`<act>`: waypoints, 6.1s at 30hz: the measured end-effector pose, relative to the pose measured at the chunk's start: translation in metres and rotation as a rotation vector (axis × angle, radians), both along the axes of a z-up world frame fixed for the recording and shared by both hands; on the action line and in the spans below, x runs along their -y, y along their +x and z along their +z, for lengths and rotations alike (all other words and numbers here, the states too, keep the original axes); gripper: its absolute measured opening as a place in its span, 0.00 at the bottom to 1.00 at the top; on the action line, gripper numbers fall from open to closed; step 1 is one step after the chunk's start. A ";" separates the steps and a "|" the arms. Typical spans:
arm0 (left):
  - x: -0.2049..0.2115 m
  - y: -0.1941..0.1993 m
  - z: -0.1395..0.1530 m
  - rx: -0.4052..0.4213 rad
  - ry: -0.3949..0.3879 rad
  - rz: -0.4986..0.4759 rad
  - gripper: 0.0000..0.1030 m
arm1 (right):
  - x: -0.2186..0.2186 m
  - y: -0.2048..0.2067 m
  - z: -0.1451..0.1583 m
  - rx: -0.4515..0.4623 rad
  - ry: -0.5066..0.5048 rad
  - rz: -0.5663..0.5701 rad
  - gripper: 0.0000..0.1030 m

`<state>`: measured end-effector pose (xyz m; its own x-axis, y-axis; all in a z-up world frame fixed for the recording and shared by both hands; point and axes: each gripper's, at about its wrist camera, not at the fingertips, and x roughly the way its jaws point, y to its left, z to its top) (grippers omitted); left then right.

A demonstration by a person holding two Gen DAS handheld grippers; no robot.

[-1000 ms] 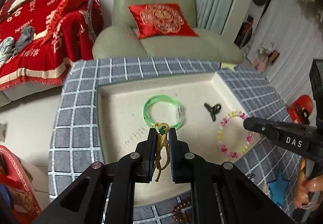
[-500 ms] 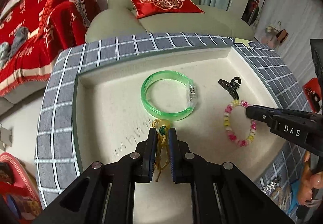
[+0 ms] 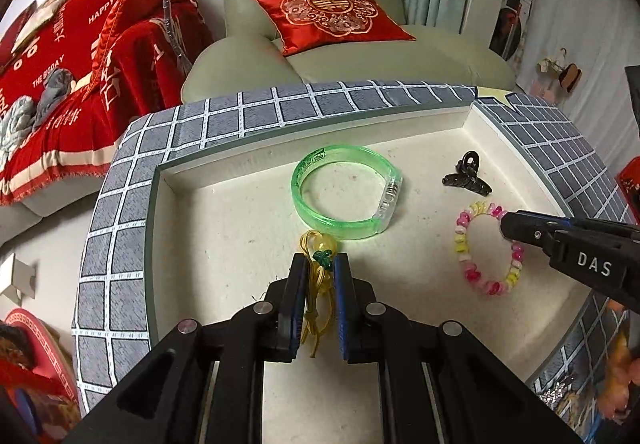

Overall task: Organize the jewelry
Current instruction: 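Carry both bracelets into the tray while the right tool releases the beaded bracelet, then lower the yellow sunflower bracelet into the tray and open the left tool, then withdraw both tools from the tray toward the remaining jewelry, then grasp the silver heart charm with the left tool while the right grasps the gold bunny-ear hair clip, then carry both items into the tray while the right tool releases the gold hair clip there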

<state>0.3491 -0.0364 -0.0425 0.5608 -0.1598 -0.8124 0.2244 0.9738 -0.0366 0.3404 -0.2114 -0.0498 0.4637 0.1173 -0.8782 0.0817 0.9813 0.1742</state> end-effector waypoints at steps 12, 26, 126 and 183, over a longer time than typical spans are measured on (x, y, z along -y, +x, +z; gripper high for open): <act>-0.007 -0.008 0.008 0.033 -0.015 0.058 0.28 | -0.007 -0.028 0.039 0.117 0.023 0.025 0.59; -0.008 -0.007 0.015 0.037 -0.034 0.065 0.28 | -0.001 -0.049 0.049 0.131 0.024 0.013 0.59; -0.006 -0.209 -0.008 -0.057 -0.155 -0.014 0.22 | 0.036 -0.250 -0.004 0.080 -0.027 -0.152 0.09; -0.001 -0.016 0.031 0.011 -0.111 -0.027 0.22 | 0.006 -0.036 0.033 0.124 0.050 0.058 0.09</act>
